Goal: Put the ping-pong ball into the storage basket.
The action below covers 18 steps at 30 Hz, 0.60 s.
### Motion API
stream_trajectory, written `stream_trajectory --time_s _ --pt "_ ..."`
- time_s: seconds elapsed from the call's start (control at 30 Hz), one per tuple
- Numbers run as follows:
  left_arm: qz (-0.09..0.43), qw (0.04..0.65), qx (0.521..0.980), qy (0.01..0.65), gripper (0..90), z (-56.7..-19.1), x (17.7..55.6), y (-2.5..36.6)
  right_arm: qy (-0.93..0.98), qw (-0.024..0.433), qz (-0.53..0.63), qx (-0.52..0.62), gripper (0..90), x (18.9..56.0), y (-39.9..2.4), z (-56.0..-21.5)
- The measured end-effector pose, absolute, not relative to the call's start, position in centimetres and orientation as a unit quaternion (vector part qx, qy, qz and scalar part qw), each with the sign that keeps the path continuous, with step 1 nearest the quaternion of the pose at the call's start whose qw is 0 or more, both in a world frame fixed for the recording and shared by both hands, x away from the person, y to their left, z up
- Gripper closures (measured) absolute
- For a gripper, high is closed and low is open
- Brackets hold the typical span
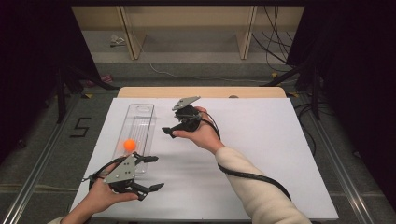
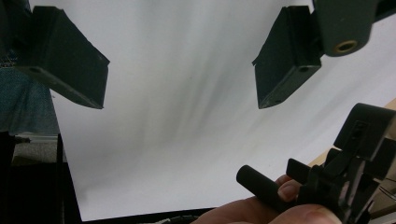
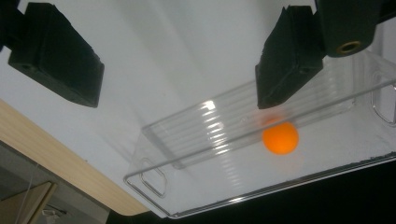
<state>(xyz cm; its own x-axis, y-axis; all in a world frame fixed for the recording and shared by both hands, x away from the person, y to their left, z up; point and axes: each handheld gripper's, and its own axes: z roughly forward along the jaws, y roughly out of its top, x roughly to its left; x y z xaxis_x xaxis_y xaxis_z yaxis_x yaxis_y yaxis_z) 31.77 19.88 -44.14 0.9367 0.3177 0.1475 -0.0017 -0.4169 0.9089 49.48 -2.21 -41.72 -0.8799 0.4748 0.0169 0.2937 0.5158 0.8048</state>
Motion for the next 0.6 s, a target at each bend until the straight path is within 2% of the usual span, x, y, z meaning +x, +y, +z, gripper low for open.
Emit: stream_trajectory --time_s 0.6 --pt "0.151 0.530 0.829 0.096 17.1 -44.2 31.8 19.9 0.862 0.106 0.434 0.240 16.5 48.7 -5.5 -42.1"
